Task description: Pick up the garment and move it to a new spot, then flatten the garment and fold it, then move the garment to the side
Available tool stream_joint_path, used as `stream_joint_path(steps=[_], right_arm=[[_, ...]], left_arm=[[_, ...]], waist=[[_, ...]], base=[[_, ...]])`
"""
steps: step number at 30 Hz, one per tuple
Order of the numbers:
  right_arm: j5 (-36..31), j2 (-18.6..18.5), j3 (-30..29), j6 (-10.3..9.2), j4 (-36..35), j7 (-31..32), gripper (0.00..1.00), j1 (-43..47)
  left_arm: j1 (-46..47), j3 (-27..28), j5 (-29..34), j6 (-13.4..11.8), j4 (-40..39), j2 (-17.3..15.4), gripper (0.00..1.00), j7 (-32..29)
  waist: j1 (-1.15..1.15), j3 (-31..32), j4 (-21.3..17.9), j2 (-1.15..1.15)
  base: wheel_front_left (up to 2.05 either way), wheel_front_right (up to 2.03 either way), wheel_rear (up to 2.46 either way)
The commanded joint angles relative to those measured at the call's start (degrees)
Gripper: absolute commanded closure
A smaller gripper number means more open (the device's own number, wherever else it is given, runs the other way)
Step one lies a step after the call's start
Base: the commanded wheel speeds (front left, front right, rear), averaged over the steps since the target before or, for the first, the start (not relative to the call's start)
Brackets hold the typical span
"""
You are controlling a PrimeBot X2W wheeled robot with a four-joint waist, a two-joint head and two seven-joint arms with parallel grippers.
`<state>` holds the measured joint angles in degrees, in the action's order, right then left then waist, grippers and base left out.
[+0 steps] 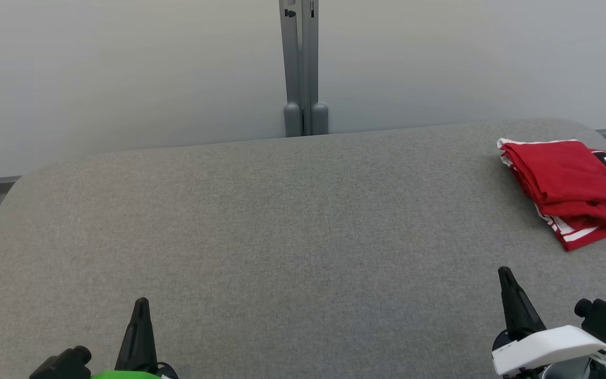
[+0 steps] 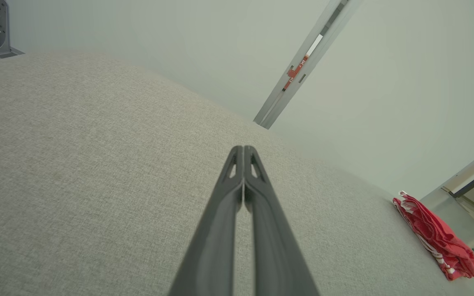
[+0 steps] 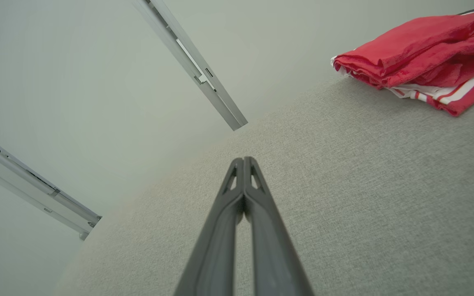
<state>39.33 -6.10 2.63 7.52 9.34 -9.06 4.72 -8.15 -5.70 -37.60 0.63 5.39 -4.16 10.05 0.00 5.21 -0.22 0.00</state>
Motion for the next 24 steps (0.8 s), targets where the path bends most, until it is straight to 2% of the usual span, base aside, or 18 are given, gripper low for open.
stream_joint_path(steps=[1,24], right_arm=[[2.2,-0.1,-0.4,0.0,-0.5,0.5,1.0,-2.0],[19.4,0.2,-2.2,0.0,1.2,4.6,1.0,-5.1]], left_arm=[[2.1,0.4,-2.4,0.4,-0.4,-0.5,1.0,-0.4],[6.3,2.3,-20.9,2.5,2.4,-1.5,1.0,-4.1]], waist=[[0.0,-0.1,0.0,0.0],[0.0,-1.3,0.1,0.0]], base=[[0.0,0.0,0.0],[0.0,0.0,0.0]])
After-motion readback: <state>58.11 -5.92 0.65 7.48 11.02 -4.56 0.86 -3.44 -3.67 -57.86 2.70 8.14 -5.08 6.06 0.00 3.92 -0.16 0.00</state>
